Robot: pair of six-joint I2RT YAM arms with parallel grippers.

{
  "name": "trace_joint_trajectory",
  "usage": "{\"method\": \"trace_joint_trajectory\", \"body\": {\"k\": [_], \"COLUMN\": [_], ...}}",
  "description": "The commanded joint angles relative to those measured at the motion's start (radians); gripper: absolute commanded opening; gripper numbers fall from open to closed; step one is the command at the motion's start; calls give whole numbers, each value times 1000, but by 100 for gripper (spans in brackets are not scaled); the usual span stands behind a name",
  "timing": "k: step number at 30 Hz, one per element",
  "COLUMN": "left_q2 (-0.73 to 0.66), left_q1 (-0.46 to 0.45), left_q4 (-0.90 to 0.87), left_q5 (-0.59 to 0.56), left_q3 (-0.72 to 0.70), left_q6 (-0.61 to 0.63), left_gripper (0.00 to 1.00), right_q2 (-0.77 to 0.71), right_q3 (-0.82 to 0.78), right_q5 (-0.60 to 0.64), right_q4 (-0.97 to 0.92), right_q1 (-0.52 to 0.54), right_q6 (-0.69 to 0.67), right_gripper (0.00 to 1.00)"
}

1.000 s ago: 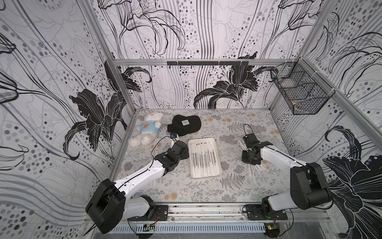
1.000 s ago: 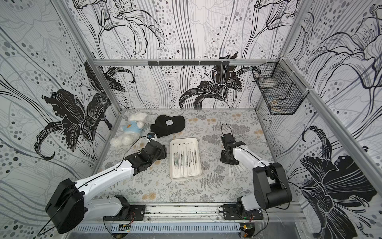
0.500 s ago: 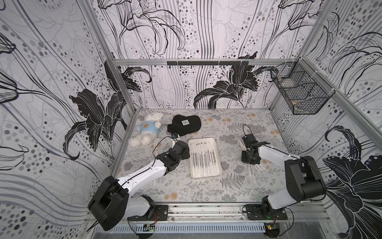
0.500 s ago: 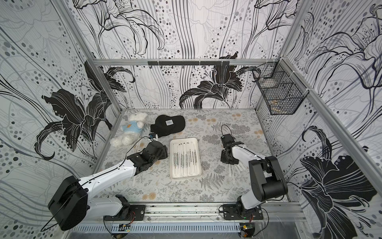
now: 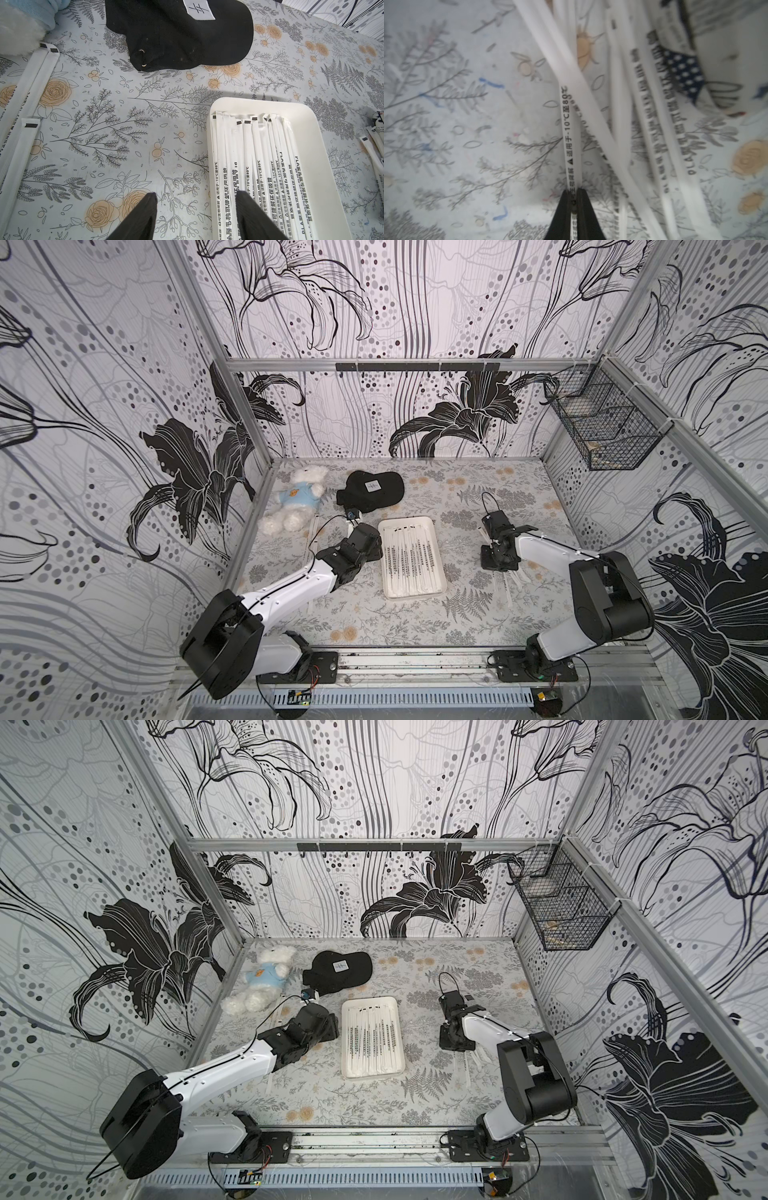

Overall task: Put the straws into the storage box
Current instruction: Pick up the straw from the center of the board, then place the straw in the storage box.

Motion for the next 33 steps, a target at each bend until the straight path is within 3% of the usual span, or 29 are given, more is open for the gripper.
{"method": "trace_joint_trajectory", "body": {"k": [1,12,18,22,26,29,33], "left_q2": [9,24,37,26,26,19,7], "left_q1": [4,3,3,3,3,3,3], "left_q4": [43,40,41,51,45,52,61], "left_q5": [4,4,18,23,17,20,23], "left_q3": [-4,0,1,-10,-16,-29,-48], "left_q6": [-7,-12,-35,-39,-41,-50,-58], "left_gripper": [65,65,64,64,64,64,63], "right_q2": [-18,-73,-57,17,92,115,221], "right_q3": [34,213,215,344,399,407,436], "right_q5": [-107,-430,-597,-360,-84,0,-17], "right_q4": [-55,-39,139,36,-34,-19,-4], "right_q1": [75,142,186,321,477,553,599], "right_q6": [-12,88,252,223,349,450,488], "right_gripper": [10,9,8,8,7,7,7]}}
